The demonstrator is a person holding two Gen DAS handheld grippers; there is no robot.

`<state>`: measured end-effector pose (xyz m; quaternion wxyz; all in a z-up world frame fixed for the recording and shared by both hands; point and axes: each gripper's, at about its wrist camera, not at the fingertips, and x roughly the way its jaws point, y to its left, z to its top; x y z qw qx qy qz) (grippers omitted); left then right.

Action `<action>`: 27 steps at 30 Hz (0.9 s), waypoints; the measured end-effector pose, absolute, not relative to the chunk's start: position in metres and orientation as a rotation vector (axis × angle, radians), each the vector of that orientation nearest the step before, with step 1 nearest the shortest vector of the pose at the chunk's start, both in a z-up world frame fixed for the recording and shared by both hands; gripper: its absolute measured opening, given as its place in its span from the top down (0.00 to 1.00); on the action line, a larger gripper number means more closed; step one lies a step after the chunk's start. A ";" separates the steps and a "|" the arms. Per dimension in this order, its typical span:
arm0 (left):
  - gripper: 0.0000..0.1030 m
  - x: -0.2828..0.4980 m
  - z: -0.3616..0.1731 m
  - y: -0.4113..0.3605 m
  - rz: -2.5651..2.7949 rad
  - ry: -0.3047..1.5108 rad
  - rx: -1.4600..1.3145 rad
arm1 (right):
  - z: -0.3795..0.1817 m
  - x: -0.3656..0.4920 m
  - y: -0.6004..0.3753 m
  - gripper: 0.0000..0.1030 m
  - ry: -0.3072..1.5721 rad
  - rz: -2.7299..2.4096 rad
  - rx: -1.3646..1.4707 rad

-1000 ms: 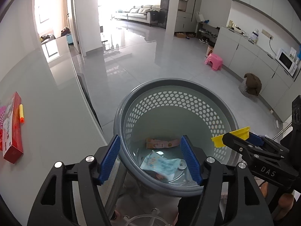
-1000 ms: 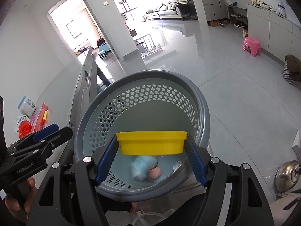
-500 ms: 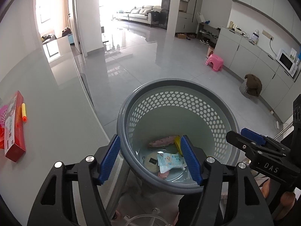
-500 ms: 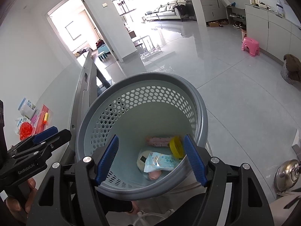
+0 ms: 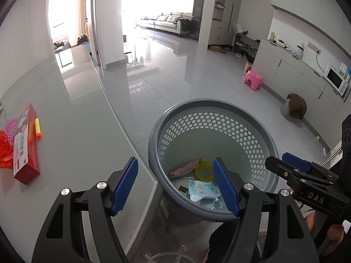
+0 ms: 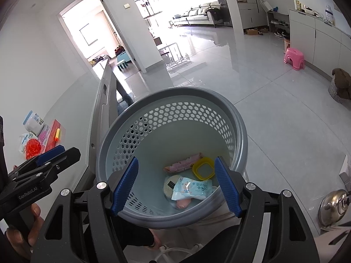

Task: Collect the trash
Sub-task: 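Move both tools back over the table toward the red bag and dart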

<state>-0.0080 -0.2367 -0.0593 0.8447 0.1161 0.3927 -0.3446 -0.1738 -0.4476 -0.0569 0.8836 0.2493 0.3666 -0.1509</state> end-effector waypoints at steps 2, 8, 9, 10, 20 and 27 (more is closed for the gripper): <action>0.32 -0.007 -0.056 -0.228 -0.714 0.816 0.236 | -0.055 -0.171 -0.441 0.31 0.765 -0.303 0.509; 0.28 0.001 -0.039 -0.192 -0.649 0.771 0.201 | -0.045 -0.153 -0.418 0.31 0.771 -0.259 0.467; 0.25 0.004 -0.036 -0.183 -0.627 0.758 0.193 | -0.043 -0.149 -0.413 0.30 0.769 -0.250 0.461; 0.24 0.006 -0.032 -0.176 -0.610 0.749 0.184 | -0.041 -0.145 -0.408 0.30 0.767 -0.239 0.458; 0.14 0.052 0.000 -0.068 -0.349 0.639 0.067 | -0.029 -0.090 -0.344 0.29 0.778 -0.102 0.383; 0.11 0.095 0.002 -0.002 -0.166 0.607 0.002 | -0.023 -0.055 -0.301 0.29 0.796 -0.014 0.325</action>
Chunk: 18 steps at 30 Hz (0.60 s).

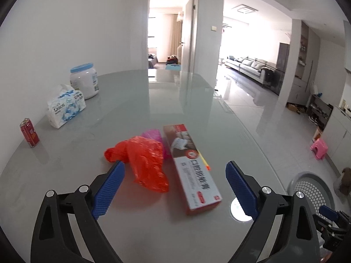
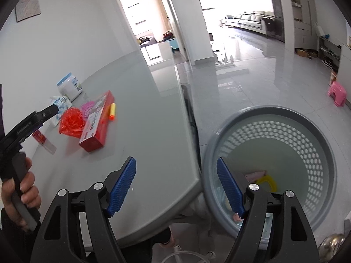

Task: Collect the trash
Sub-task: 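Move both tools back over the table toward the red bag and dart, then grasp the red plastic bag with the left tool while the right tool grasps the yellow dart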

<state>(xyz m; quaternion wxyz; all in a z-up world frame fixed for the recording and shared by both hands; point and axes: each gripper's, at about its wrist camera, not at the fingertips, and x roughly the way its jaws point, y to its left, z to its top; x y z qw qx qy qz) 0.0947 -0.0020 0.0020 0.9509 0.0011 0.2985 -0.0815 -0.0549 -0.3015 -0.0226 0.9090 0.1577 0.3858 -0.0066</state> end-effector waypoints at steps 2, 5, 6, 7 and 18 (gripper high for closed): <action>0.11 0.108 -0.001 0.011 -0.127 0.605 -0.022 | -0.021 -0.048 -0.291 0.29 0.799 0.000 0.312; 0.11 0.122 -0.008 0.023 -0.092 0.615 -0.035 | -0.017 -0.035 -0.283 0.29 0.795 0.015 0.304; 0.11 0.126 -0.011 0.025 -0.084 0.620 -0.036 | -0.016 -0.032 -0.282 0.29 0.793 0.019 0.305; 0.11 0.131 -0.014 0.027 -0.080 0.625 -0.038 | -0.015 -0.026 -0.279 0.29 0.790 0.027 0.311; 0.11 0.178 -0.050 0.030 -0.036 0.726 -0.020 | -0.014 0.035 -0.251 0.29 0.793 0.103 0.298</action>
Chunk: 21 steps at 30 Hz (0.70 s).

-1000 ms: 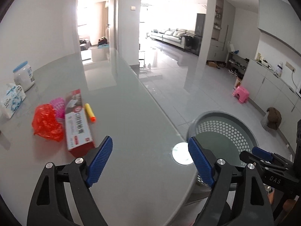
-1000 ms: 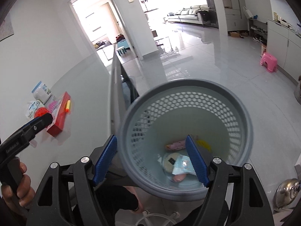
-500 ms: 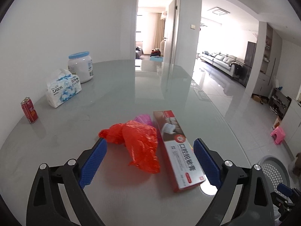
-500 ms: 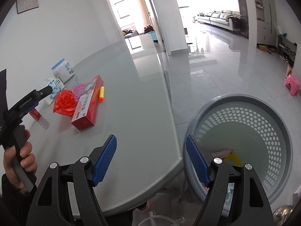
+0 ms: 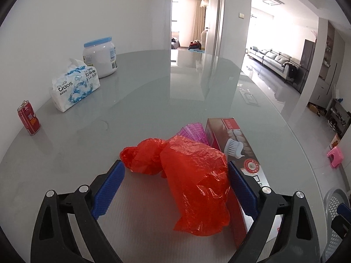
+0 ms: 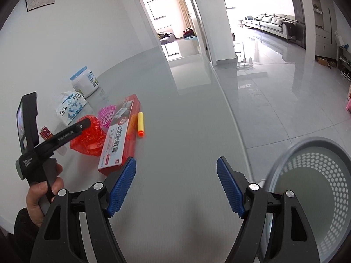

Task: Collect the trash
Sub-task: 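Grasp the red plastic bag with the left tool while the right tool grasps the yellow dart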

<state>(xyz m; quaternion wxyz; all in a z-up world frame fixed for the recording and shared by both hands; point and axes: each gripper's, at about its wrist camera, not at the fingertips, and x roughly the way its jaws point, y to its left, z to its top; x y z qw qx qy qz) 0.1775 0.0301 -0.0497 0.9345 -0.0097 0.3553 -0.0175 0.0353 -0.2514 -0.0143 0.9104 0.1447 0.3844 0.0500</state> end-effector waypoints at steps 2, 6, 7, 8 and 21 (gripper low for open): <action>0.14 0.183 -0.054 0.033 -0.028 0.735 -0.015 | -0.016 0.046 -0.246 0.29 0.797 0.110 0.288; 0.42 0.191 -0.062 0.037 -0.032 0.769 -0.015 | -0.021 0.072 -0.233 0.29 0.816 0.127 0.248; 0.44 0.192 -0.064 0.039 -0.035 0.779 -0.019 | -0.021 0.076 -0.231 0.29 0.818 0.132 0.240; 0.49 0.193 -0.065 0.040 -0.041 0.786 -0.024 | -0.022 0.082 -0.228 0.29 0.821 0.138 0.230; 0.79 0.171 -0.055 0.053 -0.077 0.746 -0.025 | -0.044 0.139 -0.205 0.29 0.905 0.146 0.129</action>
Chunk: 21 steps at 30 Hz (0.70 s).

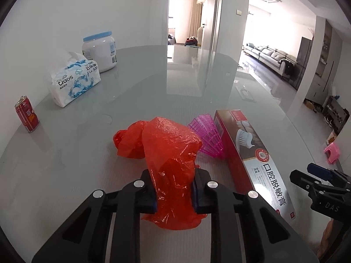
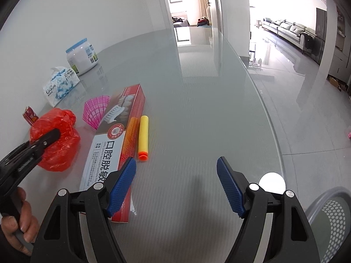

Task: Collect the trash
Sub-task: 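Grasp the red plastic bag with the left tool while the right tool grasps the yellow dart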

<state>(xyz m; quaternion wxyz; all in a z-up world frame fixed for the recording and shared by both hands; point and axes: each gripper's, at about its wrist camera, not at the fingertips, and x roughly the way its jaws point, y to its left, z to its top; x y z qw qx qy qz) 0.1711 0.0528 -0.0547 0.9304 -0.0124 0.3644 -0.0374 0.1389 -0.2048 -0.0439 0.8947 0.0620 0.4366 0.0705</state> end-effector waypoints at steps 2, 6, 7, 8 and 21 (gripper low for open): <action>0.79 0.169 -0.054 0.055 -0.077 0.745 -0.030 | -0.047 0.142 -0.201 0.29 0.914 0.147 0.116; 0.79 0.172 -0.057 0.059 -0.089 0.764 -0.045 | -0.051 0.148 -0.190 0.29 0.926 0.156 0.096; 0.79 0.172 -0.057 0.059 -0.091 0.764 -0.045 | -0.051 0.150 -0.186 0.29 0.927 0.158 0.090; 0.79 0.171 -0.056 0.059 -0.091 0.761 -0.045 | -0.052 0.150 -0.183 0.29 0.924 0.160 0.084; 0.79 0.169 -0.054 0.062 -0.086 0.755 -0.058 | -0.055 0.162 -0.176 0.29 0.938 0.155 0.064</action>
